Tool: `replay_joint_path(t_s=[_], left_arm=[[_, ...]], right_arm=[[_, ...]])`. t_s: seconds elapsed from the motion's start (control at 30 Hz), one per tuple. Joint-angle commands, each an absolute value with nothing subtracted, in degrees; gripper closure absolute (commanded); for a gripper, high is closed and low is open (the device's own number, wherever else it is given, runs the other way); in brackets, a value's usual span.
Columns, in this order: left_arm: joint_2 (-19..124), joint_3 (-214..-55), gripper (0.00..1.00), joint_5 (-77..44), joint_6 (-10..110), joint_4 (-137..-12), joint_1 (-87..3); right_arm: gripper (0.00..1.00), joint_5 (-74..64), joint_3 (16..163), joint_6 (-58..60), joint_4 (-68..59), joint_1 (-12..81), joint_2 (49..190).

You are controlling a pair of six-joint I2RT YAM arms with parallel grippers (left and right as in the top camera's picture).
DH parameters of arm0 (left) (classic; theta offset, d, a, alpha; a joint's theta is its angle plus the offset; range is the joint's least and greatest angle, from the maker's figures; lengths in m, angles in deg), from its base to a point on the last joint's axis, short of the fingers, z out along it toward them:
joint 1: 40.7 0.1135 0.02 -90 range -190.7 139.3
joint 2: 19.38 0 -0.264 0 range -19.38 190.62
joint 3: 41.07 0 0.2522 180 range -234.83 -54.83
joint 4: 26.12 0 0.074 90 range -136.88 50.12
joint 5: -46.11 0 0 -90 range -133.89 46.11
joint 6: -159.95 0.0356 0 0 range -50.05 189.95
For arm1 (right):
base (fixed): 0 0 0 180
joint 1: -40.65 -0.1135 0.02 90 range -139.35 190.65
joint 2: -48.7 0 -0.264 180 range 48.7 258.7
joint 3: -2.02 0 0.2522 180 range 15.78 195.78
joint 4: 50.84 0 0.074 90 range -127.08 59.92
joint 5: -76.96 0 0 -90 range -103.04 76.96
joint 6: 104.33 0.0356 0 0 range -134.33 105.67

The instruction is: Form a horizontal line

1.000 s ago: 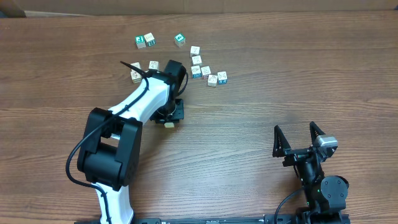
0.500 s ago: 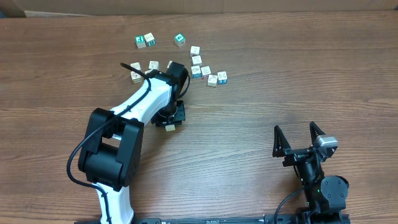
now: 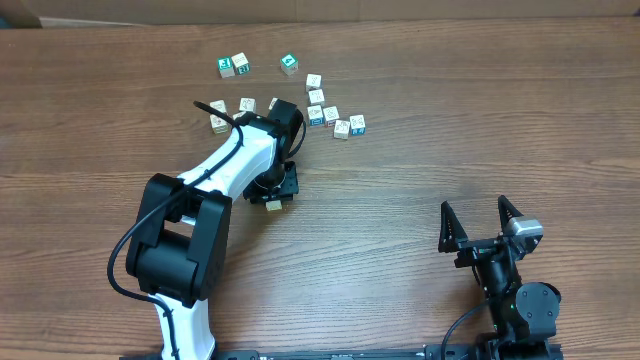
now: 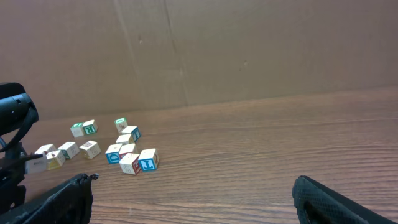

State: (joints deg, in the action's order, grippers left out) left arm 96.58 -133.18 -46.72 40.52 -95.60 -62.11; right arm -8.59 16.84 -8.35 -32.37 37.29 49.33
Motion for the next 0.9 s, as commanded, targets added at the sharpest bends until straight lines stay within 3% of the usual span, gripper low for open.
replay_joint_path(t_s=[0.0, 0.47, 0.77, 0.87], left_arm=[[97.5, -132.87, 0.67, -47.07, 41.98, -95.45, -62.55], [97.52, -132.87, 0.75, -47.05, 44.21, -93.37, -62.52], [97.52, -132.87, 0.68, -47.05, 44.21, -93.37, -62.52], [97.52, -132.87, 0.59, -47.05, 44.21, -93.37, -62.52]], right_arm=[[0.0, -8.92, 16.25, -8.61, -32.63, 37.55, 48.87], [0.0, -8.92, 16.25, -8.61, -32.63, 37.55, 48.87], [0.0, -8.92, 16.25, -8.61, -32.63, 37.55, 48.87], [0.0, -8.92, 16.25, -8.61, -32.63, 37.55, 48.87]])
